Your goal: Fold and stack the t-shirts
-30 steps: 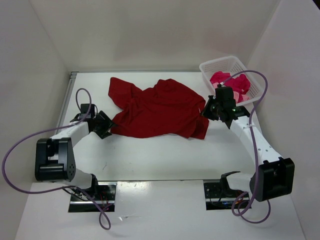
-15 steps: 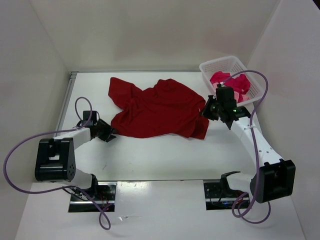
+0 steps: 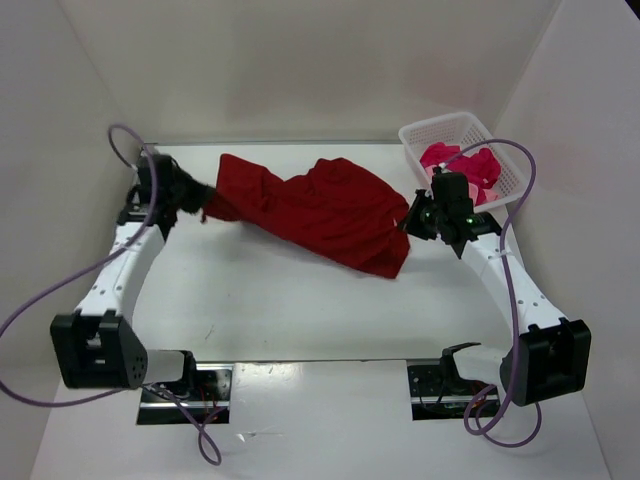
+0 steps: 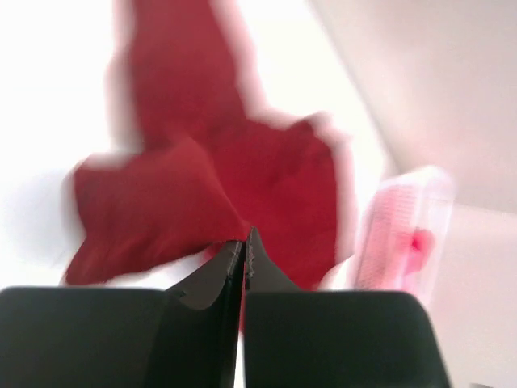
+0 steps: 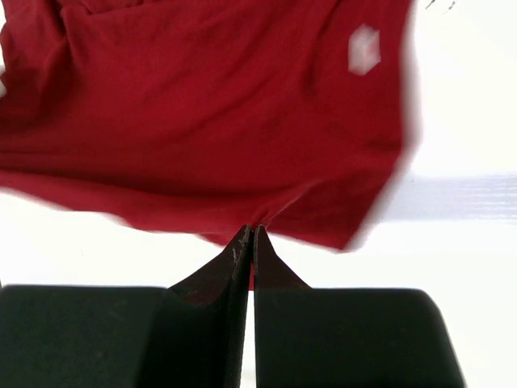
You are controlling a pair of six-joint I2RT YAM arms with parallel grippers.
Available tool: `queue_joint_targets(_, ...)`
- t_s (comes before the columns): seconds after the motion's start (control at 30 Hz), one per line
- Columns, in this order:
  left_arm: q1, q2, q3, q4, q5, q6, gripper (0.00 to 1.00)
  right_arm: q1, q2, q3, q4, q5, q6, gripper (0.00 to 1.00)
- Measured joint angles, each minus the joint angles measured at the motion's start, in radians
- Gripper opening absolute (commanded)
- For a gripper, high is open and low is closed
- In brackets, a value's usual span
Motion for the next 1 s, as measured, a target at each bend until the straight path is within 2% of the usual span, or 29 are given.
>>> queue_joint_targets(0.13,0.005,-0.106,0.323,-0.113,-0.063,0.114,0.0,0.0,0.0,0.022,-0.002,-0.004,-0.006,0.05)
queue_joint_targets(0.23,0.005,-0.177,0.423,-0.164,-0.095,0.186,0.0,0.0,-0.004,0.035,0.001,-0.023,-0.007,0.05)
queue_joint_targets(0.37,0.007,-0.293,0.23,-0.213,-0.111,0.249,0.03,0.0,-0.024,0.035,-0.004,-0.034,-0.007,0.05)
queue_joint_targets(0.5,0.008,-0.288,-0.053,-0.291,-0.1,0.291,0.11,0.0,-0.066,0.018,-0.022,-0.03,-0.009,0.05)
queue_joint_targets(0.53,0.008,-0.28,-0.113,-0.316,-0.096,0.293,0.15,0.0,-0.08,0.008,-0.028,-0.027,-0.01,0.05)
queue_joint_targets(0.6,0.007,-0.278,-0.192,-0.39,-0.083,0.297,0.3,0.0,-0.107,-0.017,-0.049,-0.021,-0.011,0.05)
queue_joint_targets(0.67,0.016,-0.283,-0.205,-0.426,-0.048,0.293,0.42,0.0,-0.12,-0.029,-0.072,-0.015,-0.01,0.05)
queue_joint_targets(0.73,0.034,-0.29,-0.206,-0.408,-0.015,0.289,0.68,0.0,-0.122,-0.032,-0.089,-0.012,-0.01,0.05)
queue_joint_targets(0.8,0.045,-0.302,-0.225,-0.381,0.002,0.273,0.99,0.0,-0.122,-0.032,-0.101,-0.006,-0.01,0.05)
queue_joint_targets(1.0,0.068,-0.346,-0.373,-0.34,0.01,0.153,0.97,0.0,-0.122,-0.032,-0.124,0.005,-0.01,0.05)
